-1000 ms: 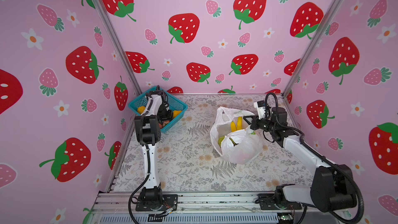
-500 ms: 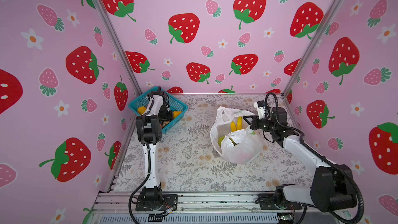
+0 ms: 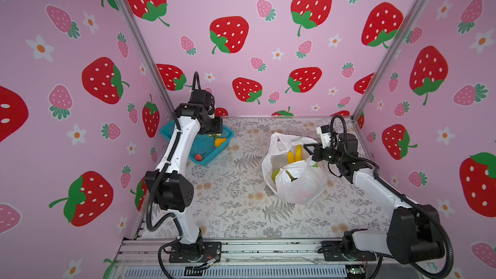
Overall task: Place the fake fruits into the plastic bag and tie a complex knot
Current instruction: 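Carry the red strawberry with the left gripper into the bag mouth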
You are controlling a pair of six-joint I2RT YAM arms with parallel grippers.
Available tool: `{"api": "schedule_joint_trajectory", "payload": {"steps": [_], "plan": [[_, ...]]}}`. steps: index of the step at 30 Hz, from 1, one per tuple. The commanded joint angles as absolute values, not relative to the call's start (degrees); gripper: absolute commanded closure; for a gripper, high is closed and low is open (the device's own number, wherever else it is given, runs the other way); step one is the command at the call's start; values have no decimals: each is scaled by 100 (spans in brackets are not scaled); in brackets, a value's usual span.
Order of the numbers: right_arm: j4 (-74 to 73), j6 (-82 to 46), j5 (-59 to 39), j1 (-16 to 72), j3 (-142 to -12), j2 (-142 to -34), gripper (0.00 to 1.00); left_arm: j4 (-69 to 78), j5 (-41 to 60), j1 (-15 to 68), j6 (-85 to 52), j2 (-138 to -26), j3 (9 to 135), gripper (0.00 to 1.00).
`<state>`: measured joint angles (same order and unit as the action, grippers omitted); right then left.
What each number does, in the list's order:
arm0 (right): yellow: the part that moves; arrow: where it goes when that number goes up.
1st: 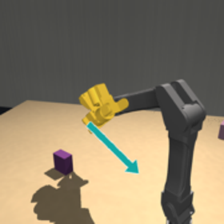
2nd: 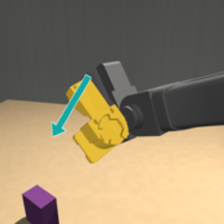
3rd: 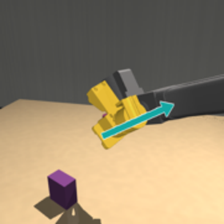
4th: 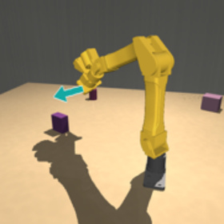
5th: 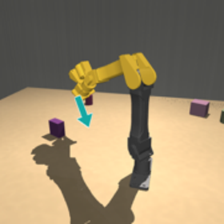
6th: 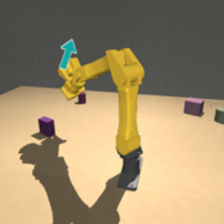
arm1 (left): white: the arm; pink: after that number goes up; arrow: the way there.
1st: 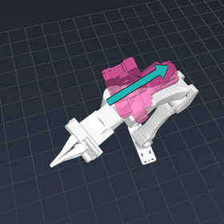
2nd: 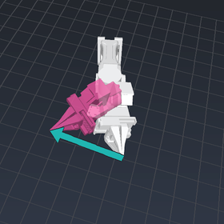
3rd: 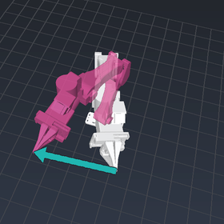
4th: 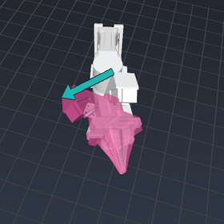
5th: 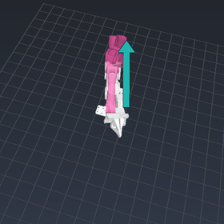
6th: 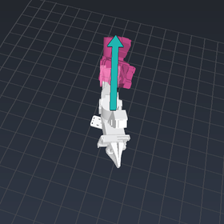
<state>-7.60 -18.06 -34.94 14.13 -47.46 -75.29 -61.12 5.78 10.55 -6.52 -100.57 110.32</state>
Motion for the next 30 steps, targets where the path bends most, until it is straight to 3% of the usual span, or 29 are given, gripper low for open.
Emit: {"api": "schedule_joint_trajectory", "payload": {"steps": [1,7,13,22,30], "plan": [[-730,-1687,-3388,1424,-4746,-7460,90,-5476,1361,1840,-721,-9397,10105,52],[-759,-1755,-3454,1424,-4851,-7540,90,-4324,2060,3205,-768,-8426,8678,50],[-782,-1896,-3595,1424,-4908,-7534,90,-3537,2043,4094,-736,-8993,8352,49],[-760,-2030,-3622,1424,-4860,-7414,90,-1447,1438,4624,-1710,-10455,8316,43],[-565,-1939,-3492,1424,-4869,-7319,90,-1259,1359,4816,-1721,-10664,8310,29]]}}
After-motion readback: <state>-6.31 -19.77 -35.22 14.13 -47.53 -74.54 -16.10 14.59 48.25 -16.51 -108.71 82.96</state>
